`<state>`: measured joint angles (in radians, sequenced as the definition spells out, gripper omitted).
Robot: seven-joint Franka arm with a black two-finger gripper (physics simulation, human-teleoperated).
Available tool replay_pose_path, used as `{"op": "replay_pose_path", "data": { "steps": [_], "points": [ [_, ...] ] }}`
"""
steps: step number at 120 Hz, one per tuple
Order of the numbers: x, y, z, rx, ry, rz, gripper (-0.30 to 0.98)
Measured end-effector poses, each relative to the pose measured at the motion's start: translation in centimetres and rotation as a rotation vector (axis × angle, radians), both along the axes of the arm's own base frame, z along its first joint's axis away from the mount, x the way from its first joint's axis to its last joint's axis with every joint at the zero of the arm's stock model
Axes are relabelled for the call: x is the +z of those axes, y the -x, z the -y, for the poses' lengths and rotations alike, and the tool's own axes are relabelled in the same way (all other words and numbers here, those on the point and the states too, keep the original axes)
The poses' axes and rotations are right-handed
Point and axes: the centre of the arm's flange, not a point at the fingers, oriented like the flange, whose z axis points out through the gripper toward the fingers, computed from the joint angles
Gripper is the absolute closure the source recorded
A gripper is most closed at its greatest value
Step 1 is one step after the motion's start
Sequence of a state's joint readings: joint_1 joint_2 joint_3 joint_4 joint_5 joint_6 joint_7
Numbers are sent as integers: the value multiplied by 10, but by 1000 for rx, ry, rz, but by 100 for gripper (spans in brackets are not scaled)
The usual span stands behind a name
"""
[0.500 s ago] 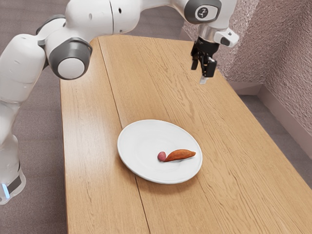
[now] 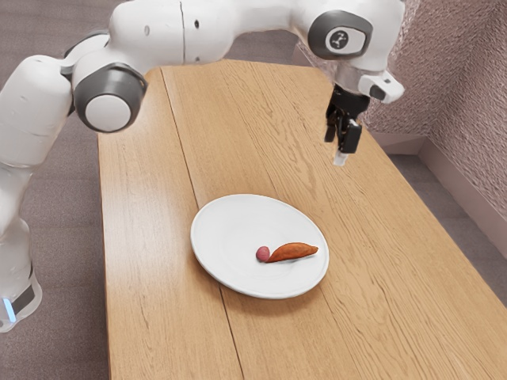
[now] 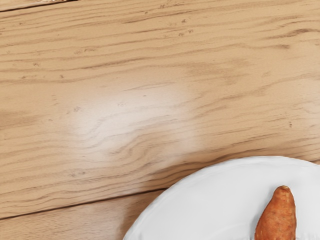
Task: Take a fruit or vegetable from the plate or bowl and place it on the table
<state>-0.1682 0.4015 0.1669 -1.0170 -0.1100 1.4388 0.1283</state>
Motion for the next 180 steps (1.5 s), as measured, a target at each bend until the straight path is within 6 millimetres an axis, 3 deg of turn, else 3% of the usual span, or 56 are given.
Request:
{"op": "replay_pose_path", "data": {
  "steps": [9,19,38,50,61,75,96,108,140,180],
  "points": [
    [-8,5,70,-119,32,-4,0],
    [-14,13,125,-201,27,-1,0],
    [-41,19,158,-244,7,-24,0],
    [-61,65,156,-259,-9,-81,0],
    [-64,79,152,-259,-19,-77,0],
    [-79,77,144,-241,-28,-82,0],
    [-145,54,138,-215,-46,-131,0],
    [-164,44,135,-205,-49,-135,0],
    [-166,45,131,-200,-56,-150,0],
    [-178,77,120,-199,-74,-259,0]
  ]
}}
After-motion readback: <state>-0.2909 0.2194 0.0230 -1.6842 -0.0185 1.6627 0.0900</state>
